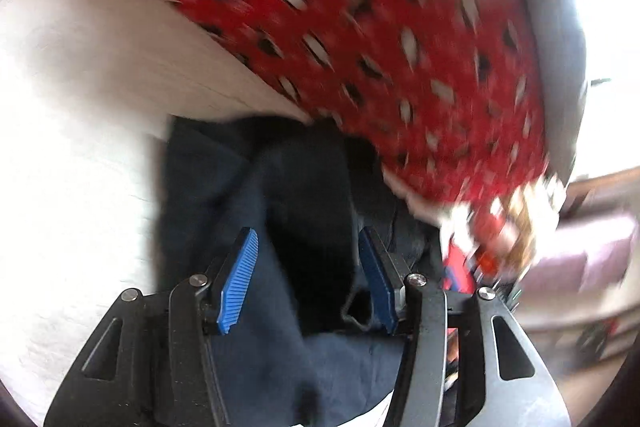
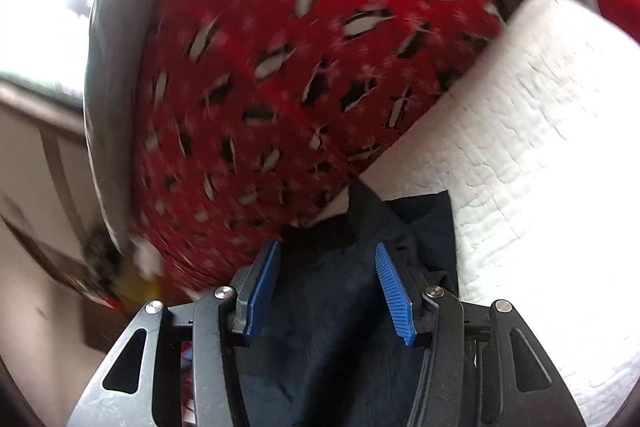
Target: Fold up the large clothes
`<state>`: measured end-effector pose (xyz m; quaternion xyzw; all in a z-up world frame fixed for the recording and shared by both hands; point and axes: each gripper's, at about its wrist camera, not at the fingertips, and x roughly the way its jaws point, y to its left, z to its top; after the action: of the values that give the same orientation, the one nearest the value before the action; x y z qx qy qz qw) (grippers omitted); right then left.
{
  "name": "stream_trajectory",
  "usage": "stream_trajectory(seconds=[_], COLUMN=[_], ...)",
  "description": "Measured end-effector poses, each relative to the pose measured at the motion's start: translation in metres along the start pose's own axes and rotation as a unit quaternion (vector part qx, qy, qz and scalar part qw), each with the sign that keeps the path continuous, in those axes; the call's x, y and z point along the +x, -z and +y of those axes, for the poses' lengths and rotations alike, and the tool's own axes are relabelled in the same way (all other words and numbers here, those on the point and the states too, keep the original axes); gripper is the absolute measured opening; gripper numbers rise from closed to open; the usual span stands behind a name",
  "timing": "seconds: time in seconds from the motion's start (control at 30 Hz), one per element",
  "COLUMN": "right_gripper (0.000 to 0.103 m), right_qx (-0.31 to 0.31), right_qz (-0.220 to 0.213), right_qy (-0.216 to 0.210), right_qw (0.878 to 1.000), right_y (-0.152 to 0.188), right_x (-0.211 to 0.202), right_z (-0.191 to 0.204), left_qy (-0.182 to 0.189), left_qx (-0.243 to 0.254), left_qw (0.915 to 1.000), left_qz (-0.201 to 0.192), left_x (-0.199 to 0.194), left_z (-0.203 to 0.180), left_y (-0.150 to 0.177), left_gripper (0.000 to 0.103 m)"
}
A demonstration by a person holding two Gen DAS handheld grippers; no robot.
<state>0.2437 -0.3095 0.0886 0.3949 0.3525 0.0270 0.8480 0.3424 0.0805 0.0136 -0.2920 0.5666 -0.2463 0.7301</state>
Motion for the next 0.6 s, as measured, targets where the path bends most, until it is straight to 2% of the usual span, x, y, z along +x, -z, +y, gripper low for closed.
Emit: stream_trajectory(seconds=[0.07, 0.13, 0.23, 0.3, 0.33, 0.37, 0.43, 0.47, 0.5, 0.53, 0.57, 0.6], right_gripper=[0.057, 0.057, 0.057, 0.055, 0.054, 0.055, 0.056, 0.052, 0.037, 0.002, 0.0, 0.0], right_qx=[-0.022, -0.054, -0.106, -0.126, -0.133, -0.134, -0.125, -0.119, -0.118, -0.13, -0.138, -0.145], right_qz=[0.009, 0.021, 0.04, 0.041, 0.031, 0.02, 0.001, 0.006, 0.025, 0.043, 0.055, 0.048], right_qy=[0.02, 0.06, 0.123, 0.152, 0.165, 0.165, 0.163, 0.167, 0.176, 0.17, 0.158, 0.143], right_qw=[1.0, 0.997, 0.986, 0.98, 0.977, 0.977, 0.979, 0.979, 0.977, 0.976, 0.976, 0.978], right_y=[0.002, 0.004, 0.009, 0.011, 0.01, 0.009, 0.002, -0.001, -0.004, -0.006, -0.009, -0.012], right_x=[0.01, 0.026, 0.048, 0.057, 0.057, 0.055, 0.052, 0.055, 0.062, 0.067, 0.071, 0.069], right_z=[0.009, 0.017, 0.024, 0.024, 0.024, 0.024, 0.022, 0.019, 0.016, 0.016, 0.018, 0.021], left_qy=[-0.016, -0.031, -0.075, -0.118, -0.13, -0.136, -0.125, -0.117, -0.116, -0.116, -0.11, -0.1], left_qx=[0.024, 0.026, 0.023, 0.033, 0.041, 0.045, 0.036, 0.024, 0.017, 0.014, 0.007, -0.001], left_qw=[0.9995, 0.9988, 0.9954, 0.9913, 0.9899, 0.9892, 0.9913, 0.9928, 0.9931, 0.9932, 0.9937, 0.9943], left_qz=[0.013, 0.03, 0.053, 0.047, 0.04, 0.03, 0.02, 0.013, 0.004, -0.008, -0.022, -0.036], left_x=[0.014, 0.031, 0.061, 0.073, 0.075, 0.076, 0.074, 0.072, 0.068, 0.064, 0.057, 0.049], left_z=[-0.018, -0.03, -0.036, -0.039, -0.041, -0.042, -0.04, -0.037, -0.035, -0.034, -0.032, -0.029], left_y=[0.002, 0.002, 0.002, -0.001, 0.0, -0.002, -0.007, -0.011, -0.014, -0.018, -0.024, -0.028], left_gripper=[0.056, 0.057, 0.057, 0.056, 0.052, 0.032, 0.009, 0.005, 0.004, 0.002, 0.002, 0.002])
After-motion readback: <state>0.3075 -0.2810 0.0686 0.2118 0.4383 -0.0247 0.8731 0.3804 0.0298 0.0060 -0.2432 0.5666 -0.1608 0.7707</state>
